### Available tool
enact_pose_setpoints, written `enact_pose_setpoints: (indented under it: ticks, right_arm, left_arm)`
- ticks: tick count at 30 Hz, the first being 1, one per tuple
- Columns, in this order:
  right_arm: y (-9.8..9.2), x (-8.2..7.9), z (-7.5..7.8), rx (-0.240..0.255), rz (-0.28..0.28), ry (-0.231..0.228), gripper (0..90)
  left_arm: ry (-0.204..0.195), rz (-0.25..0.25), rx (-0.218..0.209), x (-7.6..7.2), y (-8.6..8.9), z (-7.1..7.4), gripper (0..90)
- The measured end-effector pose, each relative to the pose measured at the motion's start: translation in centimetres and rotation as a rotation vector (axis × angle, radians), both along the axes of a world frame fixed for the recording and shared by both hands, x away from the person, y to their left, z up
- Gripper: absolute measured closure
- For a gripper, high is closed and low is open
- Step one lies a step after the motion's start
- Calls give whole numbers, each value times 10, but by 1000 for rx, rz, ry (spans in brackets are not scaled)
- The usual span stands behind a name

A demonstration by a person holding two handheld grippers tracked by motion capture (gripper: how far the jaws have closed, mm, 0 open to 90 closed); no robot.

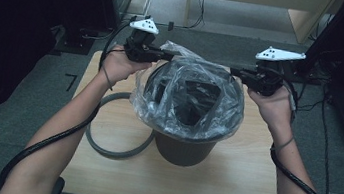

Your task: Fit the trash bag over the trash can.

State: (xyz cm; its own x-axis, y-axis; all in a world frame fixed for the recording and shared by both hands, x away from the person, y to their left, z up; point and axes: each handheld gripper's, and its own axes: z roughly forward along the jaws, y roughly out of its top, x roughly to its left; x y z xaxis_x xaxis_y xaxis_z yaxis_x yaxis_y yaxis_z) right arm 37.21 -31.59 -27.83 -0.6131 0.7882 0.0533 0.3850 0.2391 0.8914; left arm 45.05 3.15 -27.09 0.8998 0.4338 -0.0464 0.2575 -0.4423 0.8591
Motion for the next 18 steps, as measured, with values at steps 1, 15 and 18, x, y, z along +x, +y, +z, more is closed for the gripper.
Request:
enact_pose_setpoints:
  ticks: [1,15,18]
  right_arm:
    - [-1,0,-1,2,-2,-6,898]
    - [-5,7,-17,96,-11,37,900]
    - [-5,9,-20,98,-13,20,900]
  left_arm:
    - [0,0,-1,0,0,0,900]
    - [43,0,-51,8,-1,-14,900]
    - [72,10,-56,12,-1,-17,900]
